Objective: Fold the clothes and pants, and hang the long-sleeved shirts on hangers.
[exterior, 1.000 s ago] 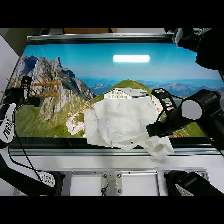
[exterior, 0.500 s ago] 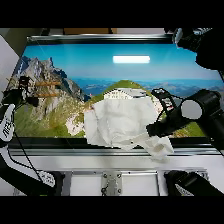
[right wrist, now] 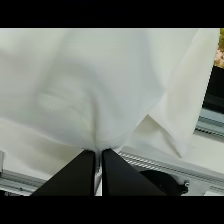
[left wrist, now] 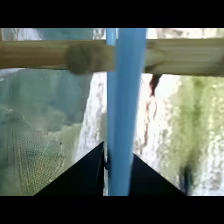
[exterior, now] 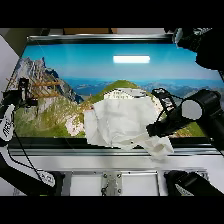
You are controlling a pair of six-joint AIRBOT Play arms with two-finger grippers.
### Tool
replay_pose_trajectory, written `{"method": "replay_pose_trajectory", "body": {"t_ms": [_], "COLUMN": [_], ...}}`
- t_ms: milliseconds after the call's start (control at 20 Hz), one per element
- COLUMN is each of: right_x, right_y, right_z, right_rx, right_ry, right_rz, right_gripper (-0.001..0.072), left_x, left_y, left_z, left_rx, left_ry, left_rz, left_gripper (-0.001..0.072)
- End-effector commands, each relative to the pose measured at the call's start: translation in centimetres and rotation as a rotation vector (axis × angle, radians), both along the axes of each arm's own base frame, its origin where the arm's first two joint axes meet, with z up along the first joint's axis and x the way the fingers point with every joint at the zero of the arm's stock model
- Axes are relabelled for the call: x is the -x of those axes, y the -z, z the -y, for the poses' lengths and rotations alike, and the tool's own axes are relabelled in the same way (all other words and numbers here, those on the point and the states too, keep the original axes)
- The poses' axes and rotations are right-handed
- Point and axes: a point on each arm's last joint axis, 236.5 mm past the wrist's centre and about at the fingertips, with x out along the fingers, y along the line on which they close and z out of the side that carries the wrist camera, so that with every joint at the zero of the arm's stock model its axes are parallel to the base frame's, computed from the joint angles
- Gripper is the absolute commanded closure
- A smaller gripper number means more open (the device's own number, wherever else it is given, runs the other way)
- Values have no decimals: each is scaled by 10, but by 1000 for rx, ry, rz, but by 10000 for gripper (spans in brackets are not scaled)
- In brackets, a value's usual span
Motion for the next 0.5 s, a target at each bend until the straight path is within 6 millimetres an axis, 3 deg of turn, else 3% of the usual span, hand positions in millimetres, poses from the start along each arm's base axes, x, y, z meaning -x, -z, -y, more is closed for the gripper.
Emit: {"method": "replay_pose_trajectory", "body": {"t_ms": [0, 50, 250, 450], "right_x": [0, 0, 0, 0], "right_y": [0, 0, 0, 0], "right_z": [0, 0, 0, 0], "right_rx": [0, 0, 0, 0], "right_ry": [1, 1, 1, 1], "right_rz": [1, 1, 1, 1], "right_gripper": [679, 679, 680, 679], "left_x": [0, 1, 1, -2], "left_y": [0, 0, -15, -70], "left_z": [1, 1, 1, 1], "left_rx": [7, 7, 0, -35], "left_ry": [-8, -8, -14, -18], "left_rz": [5, 0, 11, 87], "left_gripper": [650, 687, 689, 689]}}
